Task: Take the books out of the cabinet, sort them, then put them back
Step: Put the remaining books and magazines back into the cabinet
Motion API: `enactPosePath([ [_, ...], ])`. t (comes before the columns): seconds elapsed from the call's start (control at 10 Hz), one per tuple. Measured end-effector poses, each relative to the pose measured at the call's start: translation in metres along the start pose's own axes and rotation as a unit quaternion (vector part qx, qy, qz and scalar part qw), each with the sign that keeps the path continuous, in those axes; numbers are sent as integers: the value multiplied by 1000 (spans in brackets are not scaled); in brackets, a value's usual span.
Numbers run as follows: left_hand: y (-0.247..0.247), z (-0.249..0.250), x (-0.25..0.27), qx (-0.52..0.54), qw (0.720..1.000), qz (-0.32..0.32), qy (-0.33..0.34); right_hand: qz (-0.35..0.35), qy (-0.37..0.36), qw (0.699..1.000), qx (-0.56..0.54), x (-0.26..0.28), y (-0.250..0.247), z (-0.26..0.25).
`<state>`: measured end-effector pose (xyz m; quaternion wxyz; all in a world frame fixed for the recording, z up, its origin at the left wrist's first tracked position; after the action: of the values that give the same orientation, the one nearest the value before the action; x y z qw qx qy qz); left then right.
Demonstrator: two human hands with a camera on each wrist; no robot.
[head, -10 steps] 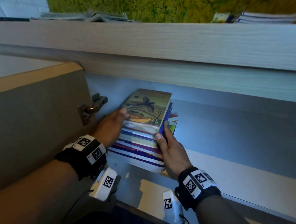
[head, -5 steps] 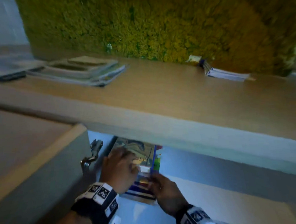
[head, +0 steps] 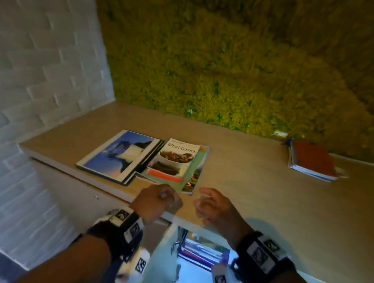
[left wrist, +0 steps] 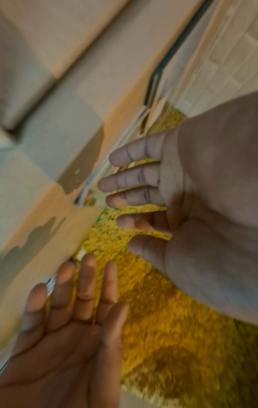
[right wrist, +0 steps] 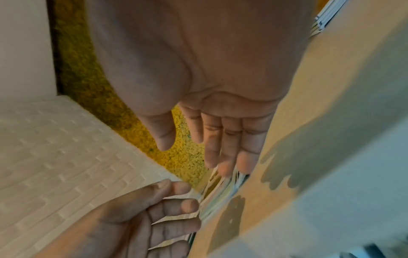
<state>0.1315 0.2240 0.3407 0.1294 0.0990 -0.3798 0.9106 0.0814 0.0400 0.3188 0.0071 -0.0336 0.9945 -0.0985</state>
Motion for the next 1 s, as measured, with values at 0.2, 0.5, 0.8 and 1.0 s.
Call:
enactPosePath([
  [0.2, -72, -15, -111, -32, 994, 74, -80, 56, 74, 995, 27, -91, -6, 4],
  [0.5, -65, -28, -205, -154, 984, 9, -88, 122, 148, 978, 87, -162, -9, 36],
  [0.8, -50, -46, -245, -71, 990, 19, -120, 184, 229, 955, 47, -184, -28, 67],
  [1.0, -37, -41, -235, -4, 992, -32, -120, 174, 277, 943, 59, -168, -44, 73],
])
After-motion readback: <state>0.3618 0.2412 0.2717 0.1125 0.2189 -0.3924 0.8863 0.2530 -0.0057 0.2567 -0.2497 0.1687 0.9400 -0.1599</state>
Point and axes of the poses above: each hand's wrist, its own x-axis away from the middle knuckle, its own y-axis out of the palm, z = x × y, the point moved 8 cm from there along -x, towards the middle knuckle, and after that the axes turned 12 degrees about -y, right-handed, at the moved point
